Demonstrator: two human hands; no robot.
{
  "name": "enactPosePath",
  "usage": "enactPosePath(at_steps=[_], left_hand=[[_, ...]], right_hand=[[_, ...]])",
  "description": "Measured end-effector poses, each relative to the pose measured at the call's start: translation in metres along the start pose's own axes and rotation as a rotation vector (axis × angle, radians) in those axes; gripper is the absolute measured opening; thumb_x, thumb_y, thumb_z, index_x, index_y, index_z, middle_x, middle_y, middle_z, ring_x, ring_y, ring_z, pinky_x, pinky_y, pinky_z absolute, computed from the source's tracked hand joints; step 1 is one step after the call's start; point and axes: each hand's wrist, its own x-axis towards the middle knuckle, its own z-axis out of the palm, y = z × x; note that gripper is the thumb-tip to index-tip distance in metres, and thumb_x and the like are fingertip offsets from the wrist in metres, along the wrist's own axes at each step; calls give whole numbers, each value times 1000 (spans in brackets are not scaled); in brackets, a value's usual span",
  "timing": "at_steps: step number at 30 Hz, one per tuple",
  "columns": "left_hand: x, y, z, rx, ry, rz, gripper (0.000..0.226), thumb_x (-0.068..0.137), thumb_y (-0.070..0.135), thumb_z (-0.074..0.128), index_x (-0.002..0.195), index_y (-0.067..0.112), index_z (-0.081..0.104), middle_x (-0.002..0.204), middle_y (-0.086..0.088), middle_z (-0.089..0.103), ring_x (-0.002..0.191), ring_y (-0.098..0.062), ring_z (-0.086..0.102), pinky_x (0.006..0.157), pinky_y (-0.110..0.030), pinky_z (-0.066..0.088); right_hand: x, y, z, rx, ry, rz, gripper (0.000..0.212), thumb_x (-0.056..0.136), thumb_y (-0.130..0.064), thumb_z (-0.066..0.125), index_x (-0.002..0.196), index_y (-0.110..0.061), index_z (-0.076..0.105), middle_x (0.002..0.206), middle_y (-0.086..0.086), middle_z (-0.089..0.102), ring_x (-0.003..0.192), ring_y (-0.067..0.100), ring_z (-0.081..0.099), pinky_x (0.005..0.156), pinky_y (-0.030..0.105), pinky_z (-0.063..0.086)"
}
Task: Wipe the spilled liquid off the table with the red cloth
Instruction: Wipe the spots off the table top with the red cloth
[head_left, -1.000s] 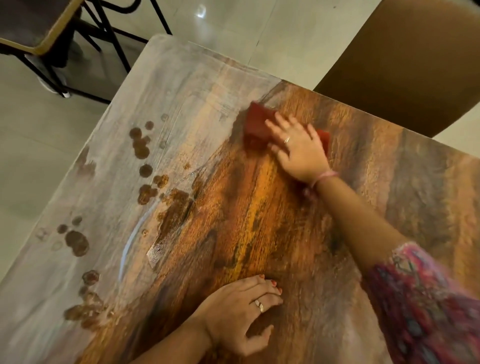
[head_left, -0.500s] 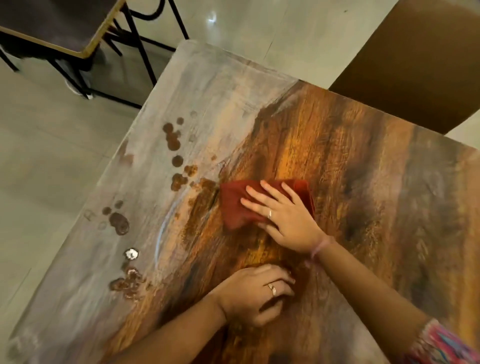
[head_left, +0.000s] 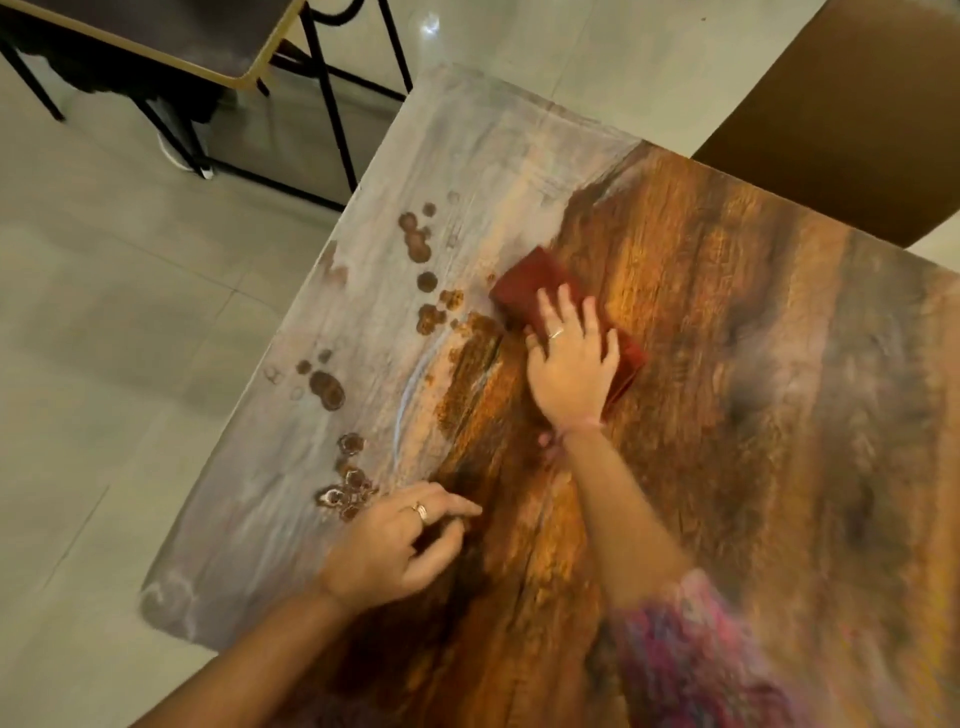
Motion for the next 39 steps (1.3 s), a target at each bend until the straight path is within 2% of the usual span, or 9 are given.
enactPosePath(at_steps=[5,10,16,19,25,28,30,34,39], left_hand=[[-27,-17,-41,-2,141,-43,23,86,21,54,96,10,71,85,13,65,78,7,59,74,-9,46],[-69,-34,-88,-67,199,-87,20,85,25,54,98,19,69,82,13,68,74,2,64,67,-22,52],[-124,-65,-128,-61,294,-102,14,87,13,57,95,14,68,81,12,68,71,1,66,65,-17,51],[-144,-81,-141,-72,334,-140,16,86,7,57,96,12,68,74,15,68,66,-3,65,63,-15,50],[-158,-100,-144,-234,437,-314,23,90,15,55,94,35,64,76,11,70,69,-14,67,67,-30,56],[-159,-104,-143,-276,446,-367,20,91,13,55,94,31,65,75,6,69,70,-17,68,68,-34,57],[-160,-105,-144,-307,451,-380,26,92,6,55,93,30,65,73,0,69,69,-14,67,67,-28,56],[-167,-109,-147,-386,507,-417,27,93,3,52,92,27,65,74,-10,66,68,-7,66,64,-15,51],[-177,-121,-141,-504,647,-571,22,93,6,52,93,24,64,69,5,69,72,-8,67,68,-17,53]], right_hand=[[-186,-41,33,-41,-179,-392,64,87,-39,42,148,-40,23,157,-14,19,146,14,15,113,45,17],[-139,20,2,-204,-293,-754,66,84,-37,44,147,-40,25,155,-12,20,144,18,21,111,45,18],[-71,-28,11,5,72,307,52,95,-35,44,146,-36,32,156,-7,26,145,19,18,113,52,15],[-118,-112,43,51,164,501,56,94,-34,42,148,-34,28,157,-7,23,146,19,15,114,53,14],[-284,-215,87,-53,-43,-32,72,79,-32,42,149,-38,22,157,-11,22,146,16,17,114,48,16],[-303,-165,73,-111,-199,-382,72,82,-34,48,148,-41,21,157,-13,20,146,13,14,115,45,15],[-300,-112,54,-159,-209,-412,73,79,-33,44,148,-41,21,156,-13,20,146,14,16,114,44,14],[-289,-51,24,-55,-120,48,59,87,-34,36,146,-34,29,155,-9,21,146,21,19,116,47,10],[-275,-168,65,109,139,792,56,96,-35,41,148,-38,21,159,-8,17,147,19,9,113,53,10]])
